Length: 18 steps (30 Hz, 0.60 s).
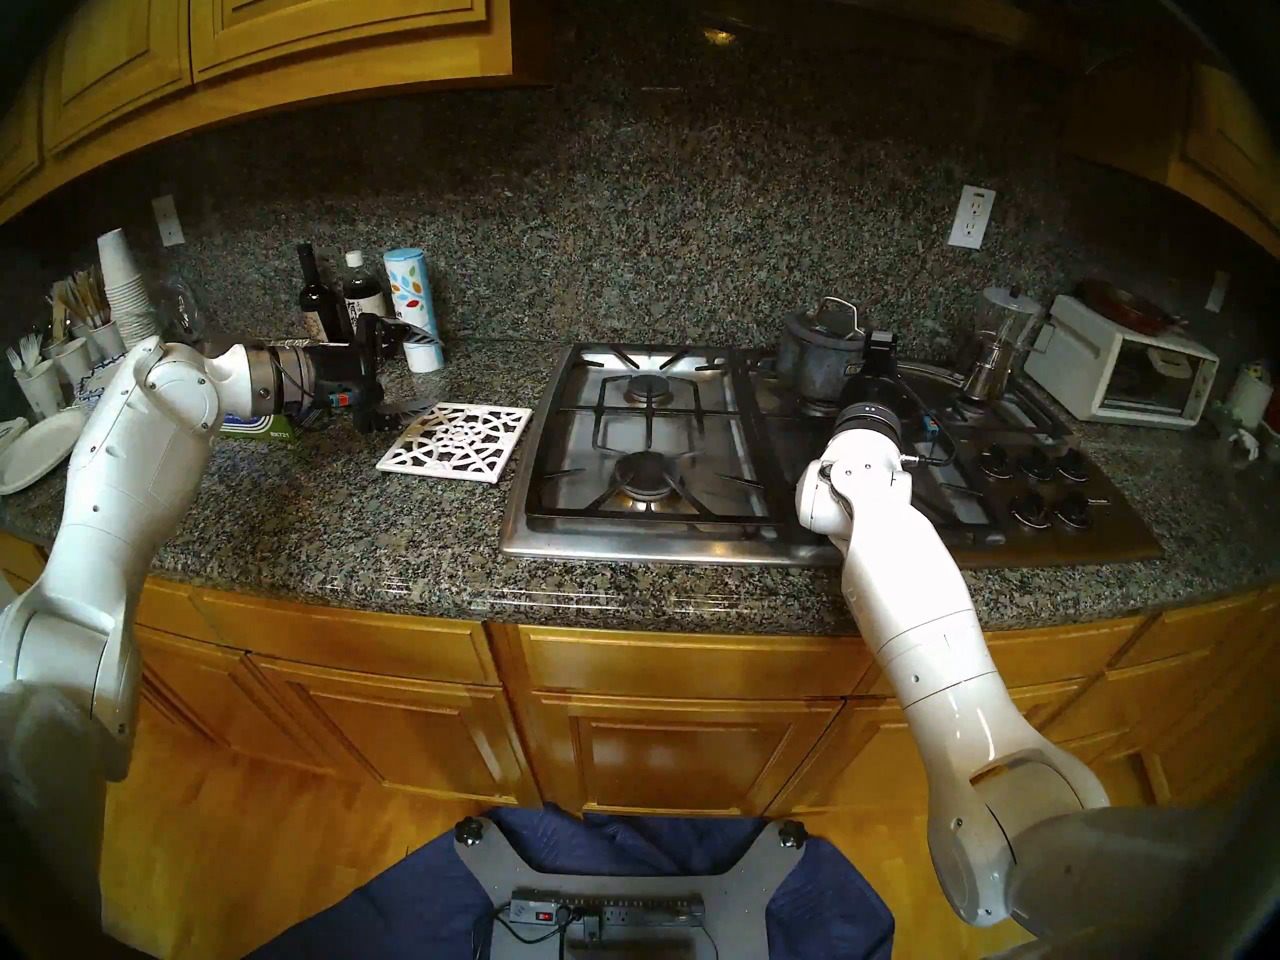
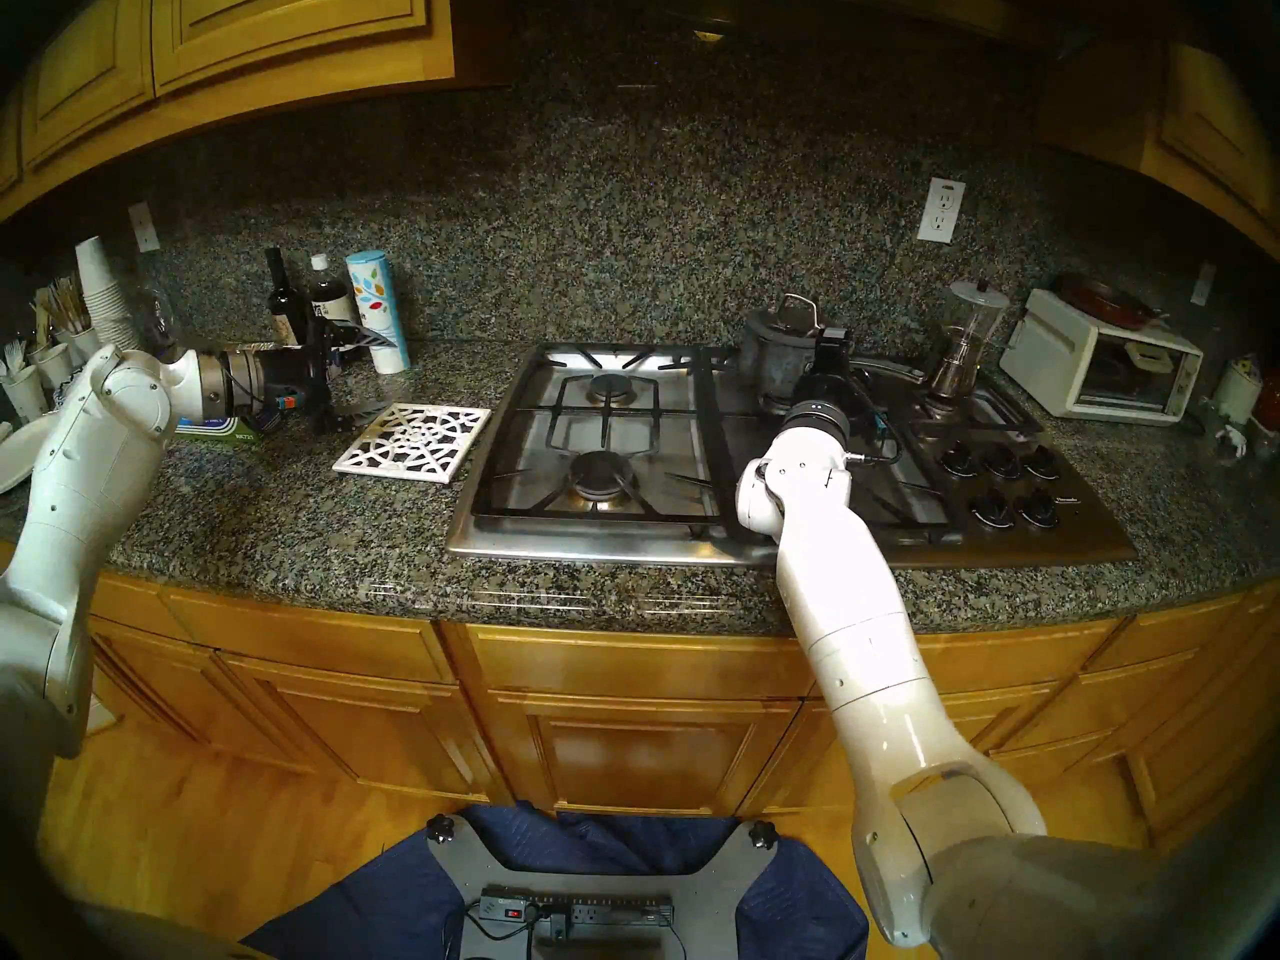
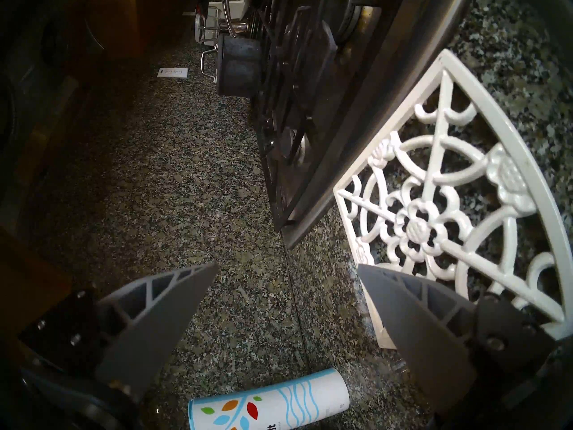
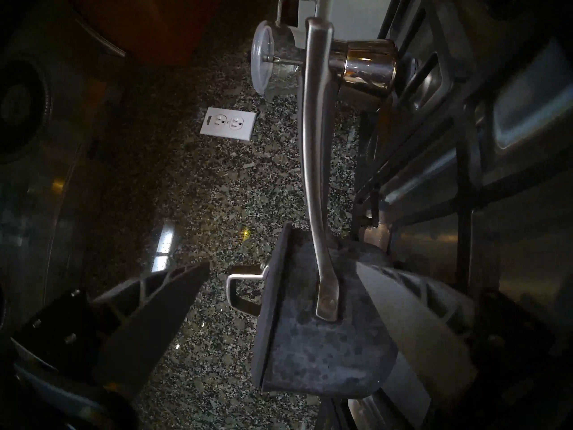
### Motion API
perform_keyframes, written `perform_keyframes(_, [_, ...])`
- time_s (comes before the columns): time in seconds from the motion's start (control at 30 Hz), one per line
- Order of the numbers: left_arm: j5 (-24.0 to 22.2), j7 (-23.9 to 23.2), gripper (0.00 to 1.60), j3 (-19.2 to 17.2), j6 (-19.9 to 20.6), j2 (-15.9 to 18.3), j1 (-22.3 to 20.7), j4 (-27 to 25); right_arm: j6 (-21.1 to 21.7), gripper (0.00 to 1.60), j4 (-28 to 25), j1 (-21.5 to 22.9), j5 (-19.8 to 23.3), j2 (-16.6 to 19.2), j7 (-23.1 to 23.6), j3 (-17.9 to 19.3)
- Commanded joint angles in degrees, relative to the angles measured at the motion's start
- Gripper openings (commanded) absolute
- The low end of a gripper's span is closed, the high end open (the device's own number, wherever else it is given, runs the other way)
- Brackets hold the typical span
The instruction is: Pick up the pot, put it on the stove, take off the pot lid
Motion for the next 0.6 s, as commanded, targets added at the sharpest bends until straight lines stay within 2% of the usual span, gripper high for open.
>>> perform_keyframes(0.0, [-0.46, 0.65, 1.6, -0.98, 0.08, 0.01, -2.15, -0.92, 1.12, 1.6, 2.16, 5.26, 1.63, 0.43, 6.5, 1.65])
perform_keyframes(0.57, [-0.47, 0.67, 1.6, -1.01, 0.08, -0.02, -2.2, -0.89, 4.92, 1.6, 12.84, 10.56, 6.96, 0.24, 15.6, 4.02])
